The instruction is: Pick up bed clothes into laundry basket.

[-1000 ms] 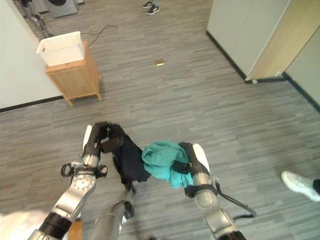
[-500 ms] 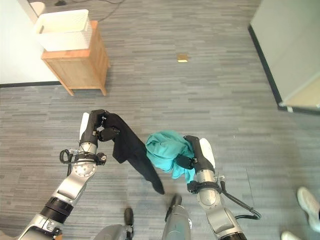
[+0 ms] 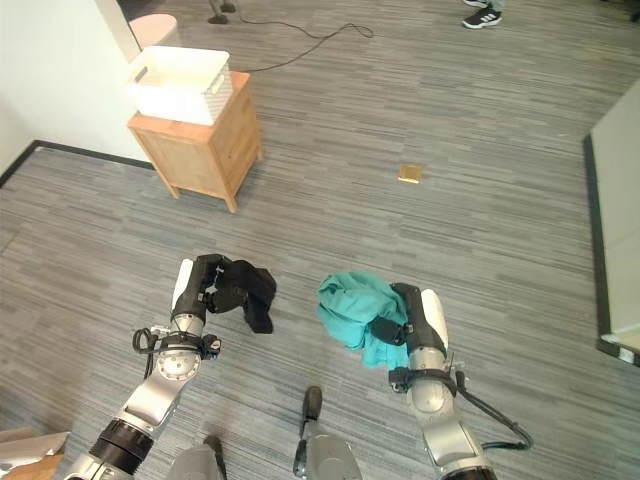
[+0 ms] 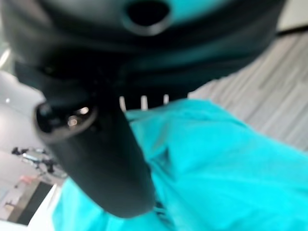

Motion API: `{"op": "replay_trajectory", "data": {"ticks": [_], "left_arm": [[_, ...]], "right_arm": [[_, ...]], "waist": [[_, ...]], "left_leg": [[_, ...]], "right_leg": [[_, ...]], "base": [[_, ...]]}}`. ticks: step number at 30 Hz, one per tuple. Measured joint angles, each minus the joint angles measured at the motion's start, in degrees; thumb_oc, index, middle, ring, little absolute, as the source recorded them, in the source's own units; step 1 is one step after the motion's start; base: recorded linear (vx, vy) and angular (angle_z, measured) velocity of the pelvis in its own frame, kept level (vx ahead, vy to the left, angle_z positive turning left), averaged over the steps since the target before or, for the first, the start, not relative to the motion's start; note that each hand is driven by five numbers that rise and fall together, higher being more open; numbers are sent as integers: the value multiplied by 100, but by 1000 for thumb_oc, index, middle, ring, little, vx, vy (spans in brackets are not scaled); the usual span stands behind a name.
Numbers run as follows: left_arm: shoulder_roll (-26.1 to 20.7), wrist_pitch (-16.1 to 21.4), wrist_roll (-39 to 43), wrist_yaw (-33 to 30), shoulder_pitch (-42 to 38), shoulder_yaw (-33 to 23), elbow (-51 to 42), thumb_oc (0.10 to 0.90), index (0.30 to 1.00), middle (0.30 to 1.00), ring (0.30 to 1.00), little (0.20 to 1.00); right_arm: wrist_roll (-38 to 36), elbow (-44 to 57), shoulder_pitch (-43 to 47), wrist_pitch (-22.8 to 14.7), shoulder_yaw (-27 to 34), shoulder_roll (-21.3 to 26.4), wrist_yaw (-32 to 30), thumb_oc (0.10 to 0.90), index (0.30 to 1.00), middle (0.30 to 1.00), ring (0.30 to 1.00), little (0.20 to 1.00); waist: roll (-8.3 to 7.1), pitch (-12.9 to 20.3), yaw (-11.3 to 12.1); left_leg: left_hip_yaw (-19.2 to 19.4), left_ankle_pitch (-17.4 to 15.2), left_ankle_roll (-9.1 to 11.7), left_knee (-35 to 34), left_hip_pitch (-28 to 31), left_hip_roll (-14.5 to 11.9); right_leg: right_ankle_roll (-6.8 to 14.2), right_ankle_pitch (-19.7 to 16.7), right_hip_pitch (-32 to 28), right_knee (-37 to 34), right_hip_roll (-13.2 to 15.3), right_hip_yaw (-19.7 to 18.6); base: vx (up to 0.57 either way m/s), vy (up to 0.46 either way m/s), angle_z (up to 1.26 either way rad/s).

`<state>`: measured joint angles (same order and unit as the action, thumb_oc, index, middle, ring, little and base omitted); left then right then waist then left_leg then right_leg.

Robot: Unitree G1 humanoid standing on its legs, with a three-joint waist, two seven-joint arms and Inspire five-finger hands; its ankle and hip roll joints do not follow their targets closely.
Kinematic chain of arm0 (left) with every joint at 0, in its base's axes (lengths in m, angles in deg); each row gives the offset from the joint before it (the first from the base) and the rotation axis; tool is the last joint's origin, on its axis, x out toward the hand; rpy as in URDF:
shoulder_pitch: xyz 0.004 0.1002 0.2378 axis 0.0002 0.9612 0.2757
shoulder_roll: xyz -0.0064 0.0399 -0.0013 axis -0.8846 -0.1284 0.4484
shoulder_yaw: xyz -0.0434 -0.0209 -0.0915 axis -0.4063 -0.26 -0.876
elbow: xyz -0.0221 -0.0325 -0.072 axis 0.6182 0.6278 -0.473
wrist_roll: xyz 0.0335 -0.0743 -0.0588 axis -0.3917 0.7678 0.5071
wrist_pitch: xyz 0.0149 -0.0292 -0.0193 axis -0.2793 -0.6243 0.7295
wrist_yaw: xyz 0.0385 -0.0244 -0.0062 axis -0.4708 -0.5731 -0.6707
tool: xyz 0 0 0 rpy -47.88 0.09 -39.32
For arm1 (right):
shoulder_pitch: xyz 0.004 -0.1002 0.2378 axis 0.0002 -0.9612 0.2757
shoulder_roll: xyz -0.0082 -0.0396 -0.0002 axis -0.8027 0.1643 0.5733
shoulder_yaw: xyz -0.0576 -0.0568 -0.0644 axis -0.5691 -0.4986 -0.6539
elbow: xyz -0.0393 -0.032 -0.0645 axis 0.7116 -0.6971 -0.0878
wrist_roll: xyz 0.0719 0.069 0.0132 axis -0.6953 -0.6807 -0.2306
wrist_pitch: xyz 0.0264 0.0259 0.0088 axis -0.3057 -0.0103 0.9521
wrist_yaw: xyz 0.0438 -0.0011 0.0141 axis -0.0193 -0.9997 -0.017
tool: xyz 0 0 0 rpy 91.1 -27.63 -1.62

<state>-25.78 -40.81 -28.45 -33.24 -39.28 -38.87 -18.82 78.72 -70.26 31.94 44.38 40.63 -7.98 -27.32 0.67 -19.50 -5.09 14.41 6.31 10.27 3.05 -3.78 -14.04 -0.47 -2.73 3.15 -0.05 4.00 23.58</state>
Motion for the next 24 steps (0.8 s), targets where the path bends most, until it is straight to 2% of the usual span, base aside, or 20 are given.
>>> {"op": "replay_trajectory", "data": {"ticks": [1,2,3,4,5,6,9,10,11,13,16,18,23,24], "left_arm": [[49,0,58,0,-2,17,11,400,300,300,300,300],[36,14,179,5,-2,25,2,400,300,300,300,300],[22,13,222,-6,10,5,5,400,300,300,300,300],[121,20,263,-10,52,-31,-23,400,300,300,300,300],[139,38,277,17,62,-24,-9,400,300,300,300,300],[245,62,364,56,260,-4,-17,400,300,300,300,300],[226,141,393,131,606,-21,-23,400,300,300,300,300],[221,140,394,147,798,-23,-23,400,300,300,300,300],[221,140,394,149,837,-23,-23,400,300,300,300,300],[203,137,401,237,1062,-18,-13,400,300,300,300,300],[55,135,459,245,1081,-26,-8,400,300,300,300,300],[-122,134,490,244,1109,-100,-9,400,300,300,300,300],[-222,136,490,239,1134,-312,-9,400,300,300,300,300],[-192,158,564,293,1394,-322,14,400,300,300,300,300]], "right_arm": [[-21,-25,-182,1,3,-83,8,400,300,300,300,300],[-23,-16,-338,-1,10,-284,10,400,300,300,300,300],[-29,-31,-343,1,-23,-315,32,400,300,300,300,300],[-29,33,-386,-9,-27,-246,56,400,300,300,300,300],[-32,136,-564,-8,11,-191,82,400,300,300,300,300],[-40,91,-656,48,37,-148,97,400,300,300,300,300],[-39,93,-617,42,104,-117,93,400,300,300,300,300],[-39,94,-581,42,118,-88,92,400,300,300,300,300],[-39,94,-576,42,116,-80,93,400,300,300,300,300],[-39,92,-572,39,113,-40,96,400,300,300,300,300],[-39,92,-590,35,69,-108,140,400,300,300,300,300],[-39,92,-557,-7,19,-182,223,400,300,300,300,300],[-36,92,-542,-17,-3,-179,253,400,300,300,300,300],[-72,65,-643,-26,-23,-170,321,400,300,300,300,300]], "waist": [[22,15,-124],[-54,65,-161],[-15,65,-110],[206,83,-60],[238,86,-211],[301,121,-275],[310,156,-183],[342,176,-176],[354,184,-171],[459,250,-75],[353,285,146],[373,302,226],[489,374,414],[380,448,419]], "left_leg": [[247,28,10,-175,-68,-55],[400,27,-9,-165,-121,54],[364,26,-12,-152,-89,66],[189,8,18,-212,-27,-119],[77,26,57,-355,126,-165],[96,82,76,-770,479,-295],[97,114,121,-837,866,-242],[102,215,2,-827,986,-188],[101,249,-15,-819,998,-184],[109,669,-101,-700,1080,-146],[62,666,-103,-758,1059,44],[41,609,-185,-806,1078,186],[-12,268,-308,-808,1061,200],[-105,-61,-471,-809,966,450]], "right_leg": [[-86,-10,-161,-191,-78,222],[194,243,-223,-311,-83,295],[583,527,-191,-219,-90,301],[-93,419,50,338,-146,99],[-290,431,-216,249,-147,-62],[-163,358,-474,53,-225,85],[-191,307,-610,-72,-249,51],[-157,275,-657,-132,-264,70],[-153,273,-658,-132,-269,78],[-63,243,-656,-126,-321,137],[115,150,-665,-200,-144,149],[240,68,-791,-348,-25,256],[378,-32,-835,-453,-35,299],[507,-238,-790,-509,170,242]], "base": [[58,16,94],[61,10,63],[75,7,2],[80,-16,4],[76,-15,47],[72,-19,61],[55,-9,6],[29,0,7],[18,6,7],[7,5,16],[7,0,17],[-2,6,26],[-8,4,9],[0,0,0]]}}
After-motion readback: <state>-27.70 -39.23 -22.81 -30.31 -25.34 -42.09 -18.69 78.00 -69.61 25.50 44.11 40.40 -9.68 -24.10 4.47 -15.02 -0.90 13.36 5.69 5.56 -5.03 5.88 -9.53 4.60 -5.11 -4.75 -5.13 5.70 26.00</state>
